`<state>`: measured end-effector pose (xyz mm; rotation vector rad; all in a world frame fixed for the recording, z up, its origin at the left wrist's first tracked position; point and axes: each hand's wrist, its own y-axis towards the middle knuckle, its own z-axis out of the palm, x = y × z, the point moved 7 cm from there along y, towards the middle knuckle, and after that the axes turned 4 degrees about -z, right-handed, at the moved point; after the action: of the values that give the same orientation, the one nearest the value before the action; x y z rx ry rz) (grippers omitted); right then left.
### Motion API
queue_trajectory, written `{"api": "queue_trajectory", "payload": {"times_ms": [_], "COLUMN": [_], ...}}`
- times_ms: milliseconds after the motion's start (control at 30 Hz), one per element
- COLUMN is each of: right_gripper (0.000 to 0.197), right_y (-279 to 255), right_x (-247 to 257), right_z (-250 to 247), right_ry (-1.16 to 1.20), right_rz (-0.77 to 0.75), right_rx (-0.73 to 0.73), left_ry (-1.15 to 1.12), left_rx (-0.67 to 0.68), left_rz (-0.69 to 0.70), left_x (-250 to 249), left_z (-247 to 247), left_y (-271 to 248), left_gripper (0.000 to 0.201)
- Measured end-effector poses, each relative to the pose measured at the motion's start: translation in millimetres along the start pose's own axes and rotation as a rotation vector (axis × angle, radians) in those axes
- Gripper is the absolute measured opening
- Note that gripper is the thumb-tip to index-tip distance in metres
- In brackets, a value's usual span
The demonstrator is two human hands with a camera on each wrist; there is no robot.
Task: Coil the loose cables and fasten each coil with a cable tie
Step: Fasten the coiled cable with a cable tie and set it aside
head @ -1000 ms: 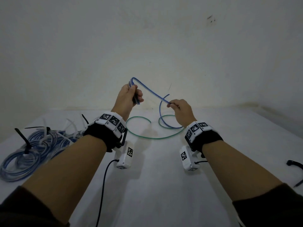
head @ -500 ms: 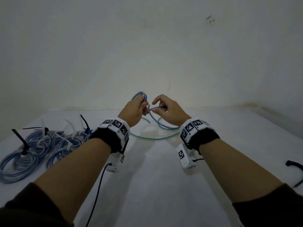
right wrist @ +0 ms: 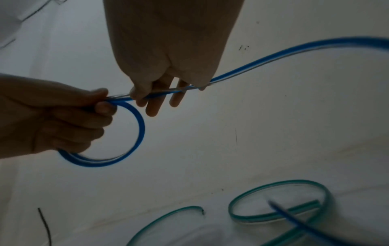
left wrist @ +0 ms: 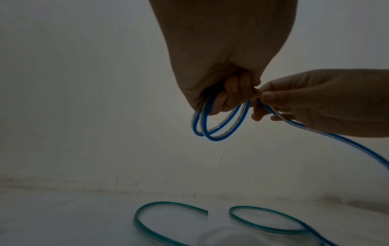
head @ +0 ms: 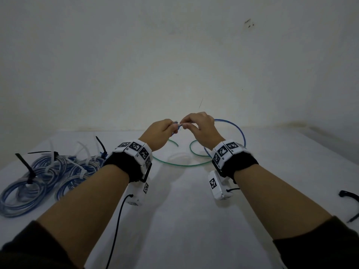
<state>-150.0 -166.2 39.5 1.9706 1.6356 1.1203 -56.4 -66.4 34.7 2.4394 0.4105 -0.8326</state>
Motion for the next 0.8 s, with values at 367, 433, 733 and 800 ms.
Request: {"api": "queue_trajectory", "payload": {"times_ms": [367,433,733,800], "right_gripper": [0.022,0.012,0.025,0.023], "right_y": [-21.4,-24.3,-28.1,-27.3], "right_x": [-45.8,-45.9,-50.3,-47.0], "right_z": [-11.2,-13.1,-2.9,-3.5], "right_ry": [0.078,0.101,-0.064,-0.022], "right_rz": [0.273,0.275,0.319,0.291], "right_rx": [-0.062,-0.069,0.018,0.012], "left_ry": [-0.596,-0.619,-0.718,-0.731], "left_rx": [-0.132,-0.132,-0.106,-0.130], "left_rz": [-0.210,-0.215,-0.198,-0.209], "left_x": [23.7,24.3,14.0,15.9], "left_z": [-23.9,-25.9,-25.0,-26.8], "left_y": [1.6,1.9,-0.5,-0.3], "left_gripper": [0.034,0.034,0.033,0.032]}}
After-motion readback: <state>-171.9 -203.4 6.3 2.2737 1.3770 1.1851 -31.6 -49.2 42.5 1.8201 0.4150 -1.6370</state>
